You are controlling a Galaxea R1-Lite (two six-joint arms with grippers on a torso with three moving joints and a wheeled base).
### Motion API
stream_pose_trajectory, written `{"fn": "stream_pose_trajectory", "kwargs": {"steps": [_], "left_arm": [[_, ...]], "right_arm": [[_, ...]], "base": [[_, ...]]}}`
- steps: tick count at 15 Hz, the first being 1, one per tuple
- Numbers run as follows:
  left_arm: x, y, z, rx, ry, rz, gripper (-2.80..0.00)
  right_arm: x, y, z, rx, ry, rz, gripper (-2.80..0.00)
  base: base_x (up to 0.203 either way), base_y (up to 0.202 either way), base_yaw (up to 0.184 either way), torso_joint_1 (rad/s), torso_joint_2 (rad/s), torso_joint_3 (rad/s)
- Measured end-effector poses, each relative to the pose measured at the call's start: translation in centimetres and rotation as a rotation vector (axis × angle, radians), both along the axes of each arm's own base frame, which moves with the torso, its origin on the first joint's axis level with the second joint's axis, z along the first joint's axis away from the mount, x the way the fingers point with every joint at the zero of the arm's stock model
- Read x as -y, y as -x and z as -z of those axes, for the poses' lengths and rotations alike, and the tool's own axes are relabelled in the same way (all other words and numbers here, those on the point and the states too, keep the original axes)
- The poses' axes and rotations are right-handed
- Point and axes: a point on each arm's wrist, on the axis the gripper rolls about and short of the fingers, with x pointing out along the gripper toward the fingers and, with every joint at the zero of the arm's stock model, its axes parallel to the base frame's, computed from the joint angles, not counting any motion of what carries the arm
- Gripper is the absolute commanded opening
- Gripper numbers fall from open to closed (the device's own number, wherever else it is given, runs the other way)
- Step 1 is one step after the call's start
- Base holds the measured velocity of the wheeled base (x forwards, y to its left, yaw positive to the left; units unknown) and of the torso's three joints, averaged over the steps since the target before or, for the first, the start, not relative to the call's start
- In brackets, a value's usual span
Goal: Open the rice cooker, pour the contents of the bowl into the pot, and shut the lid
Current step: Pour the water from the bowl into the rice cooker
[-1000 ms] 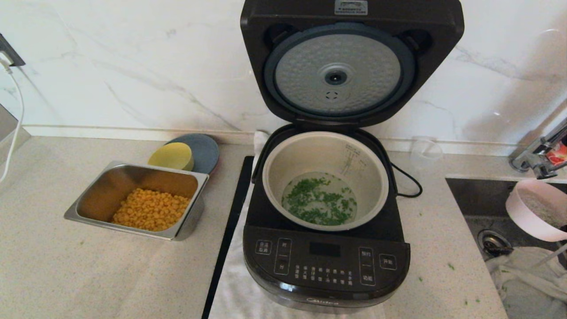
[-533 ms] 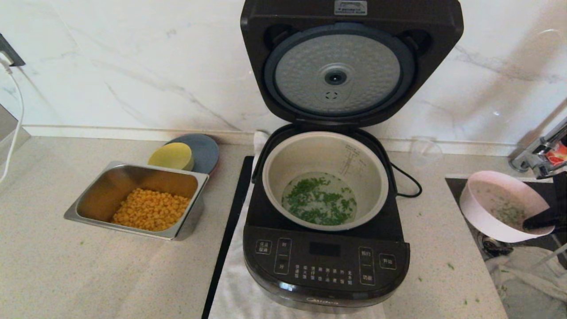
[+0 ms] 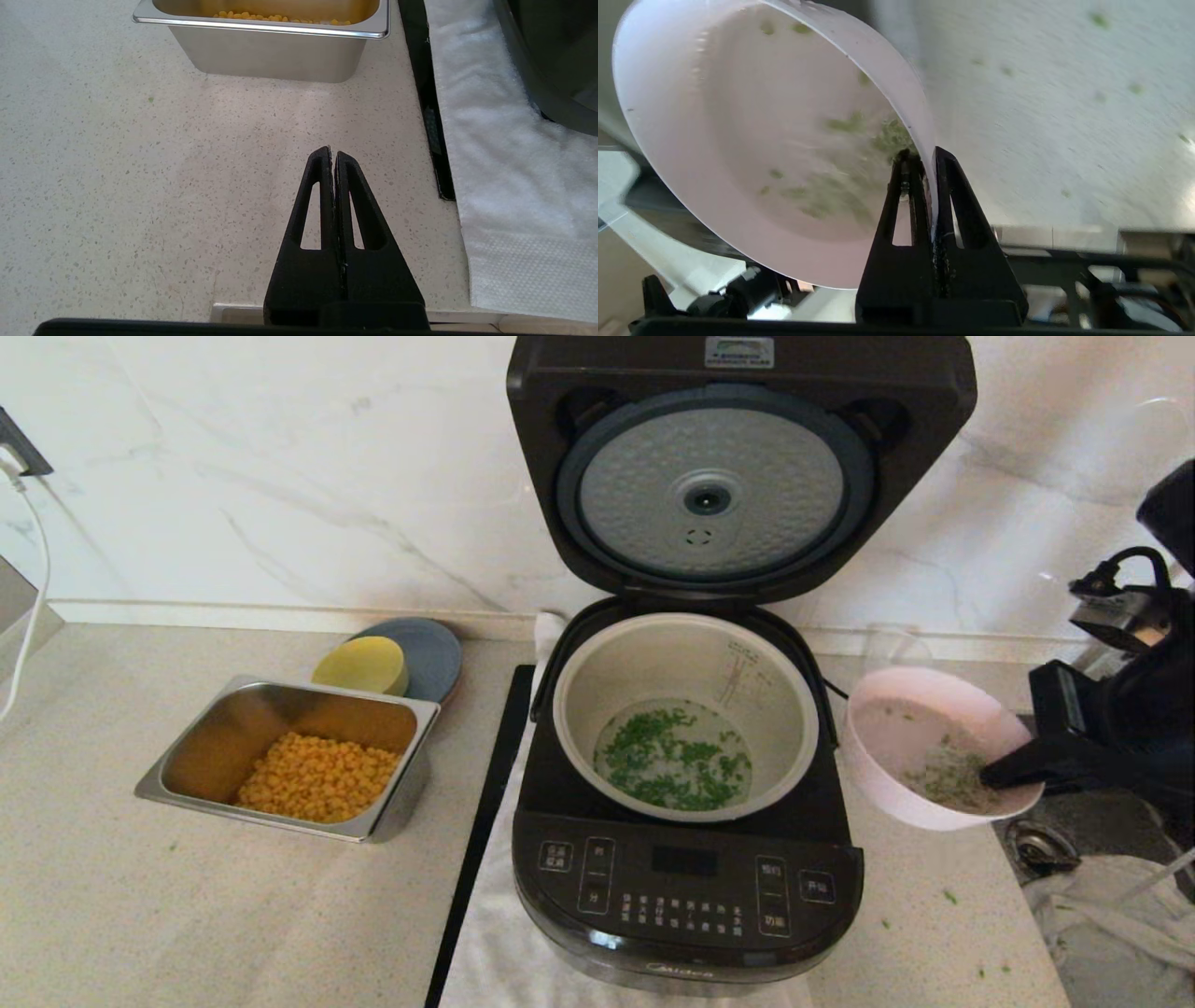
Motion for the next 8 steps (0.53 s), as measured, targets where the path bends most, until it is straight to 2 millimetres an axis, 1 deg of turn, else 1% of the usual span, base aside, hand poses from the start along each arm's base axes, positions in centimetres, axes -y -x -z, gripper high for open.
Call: {"fn": "stream_pose_trajectory", "kwargs": {"steps": [2,4,8], "left_arm": [[0.0,0.0,0.0,0.0,0.0,0.0,-2.8],[0.0,0.0,0.0,0.0,0.0,0.0,-2.8],[0.0,0.0,0.0,0.0,0.0,0.0,-2.8]], "right_arm": [[-1.9,-0.5,-0.9,0.03,-0.003,-0.023,-2.8],[-3.6,-1.1,-1.0,0.034,-0.012,-0.047,-2.8],[-6.3,-2.1,-1.5,0.048,-0.041,-0.091,-2.8]], "base": [[0.0,0.0,0.0,0.0,0.0,0.0],[0.0,0.0,0.0,0.0,0.0,0.0],[0.0,0.0,0.0,0.0,0.0,0.0]]}}
